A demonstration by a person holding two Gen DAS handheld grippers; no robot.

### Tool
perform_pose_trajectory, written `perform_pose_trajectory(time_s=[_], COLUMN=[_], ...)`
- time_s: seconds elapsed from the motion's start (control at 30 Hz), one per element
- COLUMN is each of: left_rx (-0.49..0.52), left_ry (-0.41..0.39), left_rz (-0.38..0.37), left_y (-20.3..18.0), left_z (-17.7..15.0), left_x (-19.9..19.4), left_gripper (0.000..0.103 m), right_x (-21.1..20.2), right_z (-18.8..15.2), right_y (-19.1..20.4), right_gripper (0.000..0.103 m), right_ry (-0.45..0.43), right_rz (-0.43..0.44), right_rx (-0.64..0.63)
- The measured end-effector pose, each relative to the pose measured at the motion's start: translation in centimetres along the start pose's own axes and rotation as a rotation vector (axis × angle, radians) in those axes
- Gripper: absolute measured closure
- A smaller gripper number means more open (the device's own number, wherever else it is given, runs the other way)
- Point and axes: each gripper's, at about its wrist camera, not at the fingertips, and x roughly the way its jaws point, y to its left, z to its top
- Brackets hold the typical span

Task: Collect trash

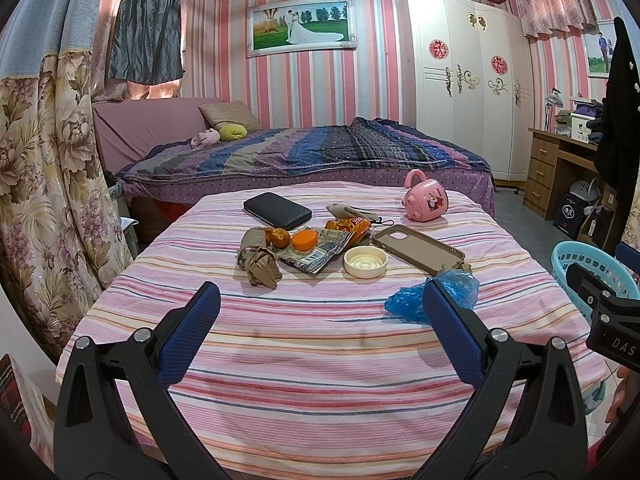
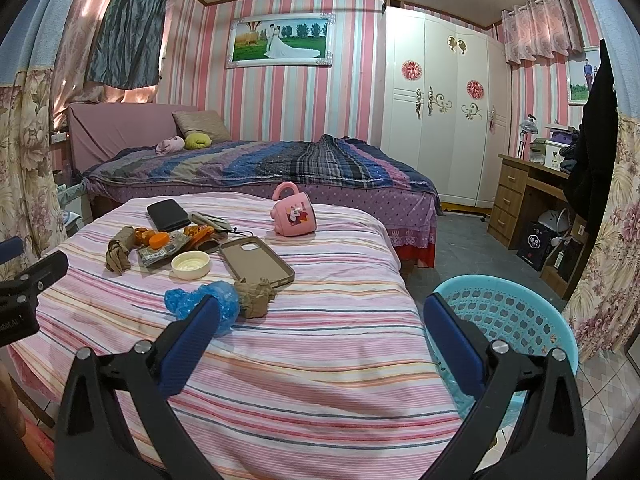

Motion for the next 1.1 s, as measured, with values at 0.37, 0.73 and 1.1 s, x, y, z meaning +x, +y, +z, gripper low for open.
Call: perform_pose_trajectory(time_s=[0.37,0.73,1.1], left_rx=[0.000,0.002,0.003], left_ry=[0.001,0.000,0.005], left_rz=[0.000,0.000,0.001], left_y=[0.01,-0.07,-0.09], left_z=[0.01,-0.16,-0.19], left_x=[0.01,-0.05,0.05], left_gripper=[0.005,0.005,0.005], right_x=[-0.03,-0.04,0.01], right_z=[0.00,0.03,-0.02], right_y=[-0.12,-0.14,-0.17], right_gripper=[0.004,0.004,0.004], right_ry=[0.001,0.002,0.003], right_rz=[0.000,0.000,0.000], right_rx=[0.000,-0.001,0.000])
